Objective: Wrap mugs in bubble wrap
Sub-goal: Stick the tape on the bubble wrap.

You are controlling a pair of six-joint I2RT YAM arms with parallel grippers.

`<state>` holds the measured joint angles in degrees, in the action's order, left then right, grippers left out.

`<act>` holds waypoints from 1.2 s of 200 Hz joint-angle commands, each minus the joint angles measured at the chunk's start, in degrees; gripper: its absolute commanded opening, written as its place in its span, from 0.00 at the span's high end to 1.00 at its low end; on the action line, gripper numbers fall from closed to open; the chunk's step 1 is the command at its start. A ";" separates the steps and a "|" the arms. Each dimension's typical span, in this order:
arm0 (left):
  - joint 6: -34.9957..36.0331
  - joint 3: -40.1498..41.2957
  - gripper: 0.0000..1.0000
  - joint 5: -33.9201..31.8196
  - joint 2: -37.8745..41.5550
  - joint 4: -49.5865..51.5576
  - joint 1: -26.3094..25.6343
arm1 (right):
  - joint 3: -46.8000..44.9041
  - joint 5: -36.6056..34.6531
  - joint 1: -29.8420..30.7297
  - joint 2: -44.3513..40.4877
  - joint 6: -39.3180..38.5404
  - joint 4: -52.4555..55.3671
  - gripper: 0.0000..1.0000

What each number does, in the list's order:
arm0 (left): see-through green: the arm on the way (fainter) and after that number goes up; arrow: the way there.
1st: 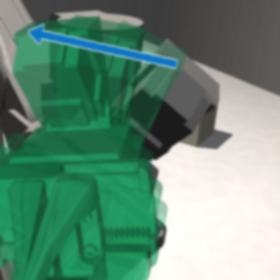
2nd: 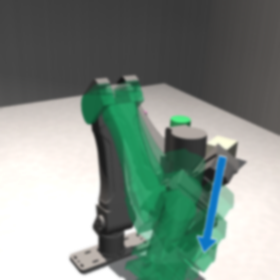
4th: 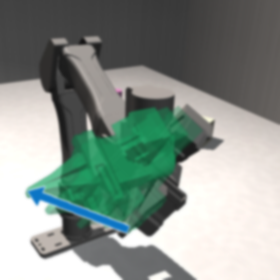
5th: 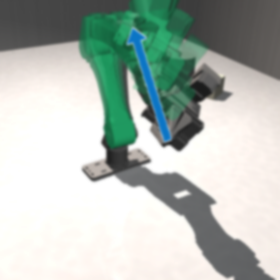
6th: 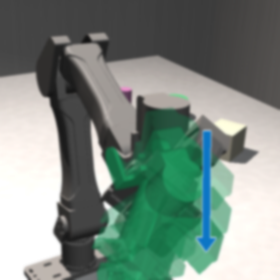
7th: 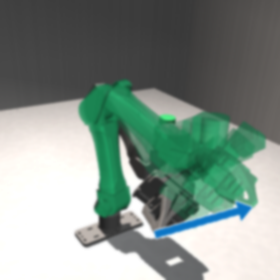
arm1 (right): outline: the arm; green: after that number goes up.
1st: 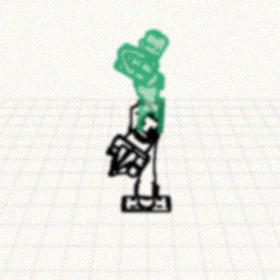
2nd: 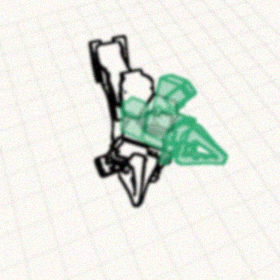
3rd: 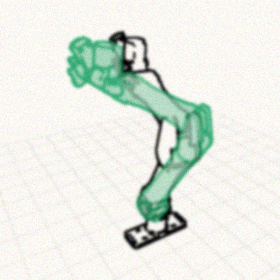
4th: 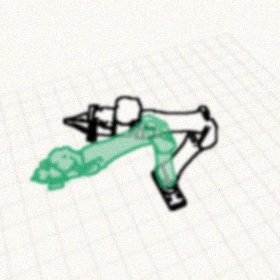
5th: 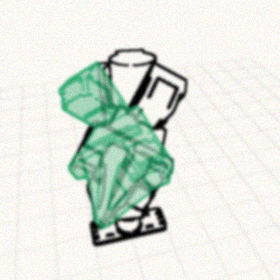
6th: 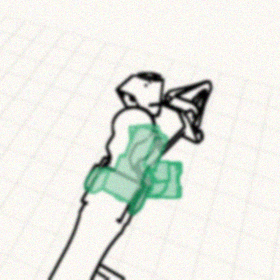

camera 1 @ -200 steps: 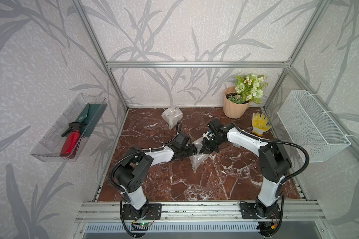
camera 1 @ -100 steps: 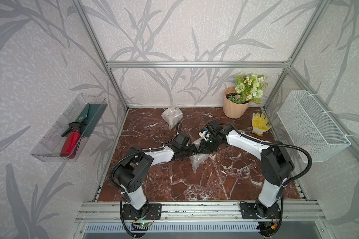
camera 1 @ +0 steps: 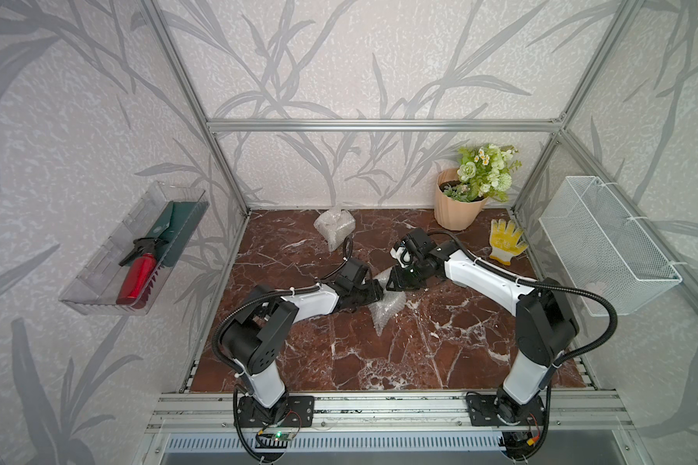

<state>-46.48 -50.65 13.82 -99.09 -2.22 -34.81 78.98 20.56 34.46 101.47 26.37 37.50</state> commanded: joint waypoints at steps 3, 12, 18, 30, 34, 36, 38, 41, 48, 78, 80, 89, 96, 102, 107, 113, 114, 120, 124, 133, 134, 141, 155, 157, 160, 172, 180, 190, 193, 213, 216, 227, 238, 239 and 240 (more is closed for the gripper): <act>0.34 0.64 0.34 -1.07 -2.65 6.55 -0.35 | -0.43 -1.13 -0.32 -5.05 -0.86 0.01 0.69; 0.28 0.66 0.34 -1.01 -2.65 6.53 -0.37 | -0.86 2.06 -0.32 -5.12 -1.02 -0.98 0.79; 0.25 0.69 0.33 -1.00 -2.60 6.44 -0.39 | -1.06 4.95 -0.33 -4.97 -1.22 -1.46 0.86; 0.25 0.56 0.33 -1.06 -2.77 6.44 -0.36 | -1.89 10.71 -0.34 -4.42 -0.53 -3.08 0.95; 0.14 0.48 0.33 -0.92 -2.89 6.39 -0.40 | -2.10 12.08 -0.31 -4.25 -0.23 -3.13 0.97; 0.15 0.47 0.34 -0.93 -2.87 6.43 -0.36 | -2.15 12.48 -0.32 -4.15 -0.19 -3.02 0.98; 0.16 0.49 0.34 -0.87 -2.87 6.43 -0.35 | -2.23 12.73 -0.28 -4.04 -0.12 -2.80 0.99; 0.16 0.47 0.33 -0.87 -2.83 6.45 -0.42 | -2.31 12.92 -0.24 -4.00 0.08 -2.70 1.00; 0.16 0.48 0.33 -0.88 -2.82 6.44 -0.36 | -3.15 12.48 -0.18 -4.17 0.42 -2.80 1.00; 0.25 0.50 0.33 -1.05 -2.59 6.53 -0.35 | -6.02 7.84 -0.10 -5.36 0.61 -1.39 1.00; 0.25 0.48 0.34 -1.01 -2.66 6.53 -0.37 | -6.07 7.92 -0.10 -5.28 0.52 -1.27 1.00; 0.29 0.42 0.33 -0.84 -2.76 6.44 -0.36 | -6.53 8.37 -0.12 -5.11 0.24 -0.84 1.00; 0.25 0.38 0.34 -0.83 -2.85 6.47 -0.37 | -7.25 8.89 -0.13 -5.31 0.37 -1.09 1.00; 0.31 0.38 0.34 -0.86 -2.82 6.54 -0.36 | -7.97 9.50 -0.17 -5.47 0.50 -1.49 1.00; 0.38 0.34 0.33 -0.93 -2.83 6.59 -0.39 | -8.37 9.79 -0.10 -5.58 0.56 -1.49 1.00; 0.42 0.25 0.33 -1.01 -2.84 6.78 -0.37 | -8.97 9.94 -0.17 -5.68 0.44 -1.51 1.00; 0.42 0.23 0.33 -1.00 -2.77 6.78 -0.36 | -9.08 9.94 -0.17 -5.72 0.44 -1.53 1.00; 0.51 0.17 0.34 -1.01 -2.85 6.91 -0.37 | -9.61 10.03 -0.10 -5.72 0.36 -1.55 1.00; 0.51 0.16 0.34 -1.00 -2.80 6.88 -0.35 | -9.90 10.22 -0.16 -5.69 0.31 -1.62 1.00; 0.42 0.09 0.34 -1.04 -2.86 6.93 -0.43 | -10.63 10.87 -0.16 -5.15 0.04 -1.95 1.00; 0.42 0.06 0.34 -1.02 -2.86 6.86 -0.39 | -10.66 10.93 -0.13 -5.02 0.02 -2.01 1.00; 0.35 0.07 0.34 -1.04 -2.88 6.71 -0.43 | -10.94 11.23 -0.09 -4.44 -0.04 -2.23 1.00; 0.22 -0.05 0.34 -0.99 -2.89 6.59 -0.46 | -11.14 11.39 -0.18 -4.00 -0.25 -2.25 1.00; 0.24 -0.03 0.34 -0.97 -2.91 6.61 -0.51 | -11.20 11.40 -0.11 -2.88 -0.26 -2.25 1.00; 0.25 -0.01 0.33 -0.95 -2.91 6.61 -0.46 | -11.20 11.17 -0.15 -2.35 -0.20 -2.25 1.00; 0.29 -0.06 0.34 -1.05 -2.89 6.72 -0.45 | -10.54 10.04 -0.12 -2.24 -0.51 -1.33 1.00; 0.40 -0.06 0.34 -1.01 -2.89 6.81 -0.48 | -10.20 9.62 -0.16 -2.94 -0.69 -1.44 1.00; 0.50 -0.07 0.33 -1.00 -2.87 7.01 -0.41 | -9.42 9.38 -0.13 -4.10 -0.95 -2.17 1.00; 0.51 -0.14 0.33 -1.02 -2.91 6.98 -0.43 | -9.23 9.29 -0.17 -5.09 -0.97 -2.50 1.00; 0.69 -0.16 0.34 -0.93 -2.88 7.22 -0.43 | -8.07 7.40 -0.47 -7.41 0.56 -6.46 1.00; 0.73 -0.19 0.34 -1.04 -2.92 7.24 -0.45 | -7.93 7.25 -0.52 -7.50 0.84 -7.02 1.00; 0.78 -0.20 0.34 -1.00 -2.88 7.39 -0.44 | -6.98 7.14 -1.00 -6.68 1.69 -8.63 1.00; 0.83 -0.18 0.33 -1.00 -2.87 7.45 -0.49 | -4.55 7.37 -1.09 -4.50 1.40 -7.78 1.00; 0.80 -0.21 0.33 -1.04 -2.87 7.47 -0.46 | -4.28 7.43 -1.12 -4.30 1.31 -7.65 1.00; 0.79 -0.18 0.33 -1.02 -2.86 7.44 -0.45 | -4.10 7.50 -1.13 -4.15 1.23 -7.50 1.00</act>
<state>-46.44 -51.40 13.82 -99.29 -0.89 -34.83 70.17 29.12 33.93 96.40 27.11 32.21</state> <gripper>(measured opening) 0.665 0.049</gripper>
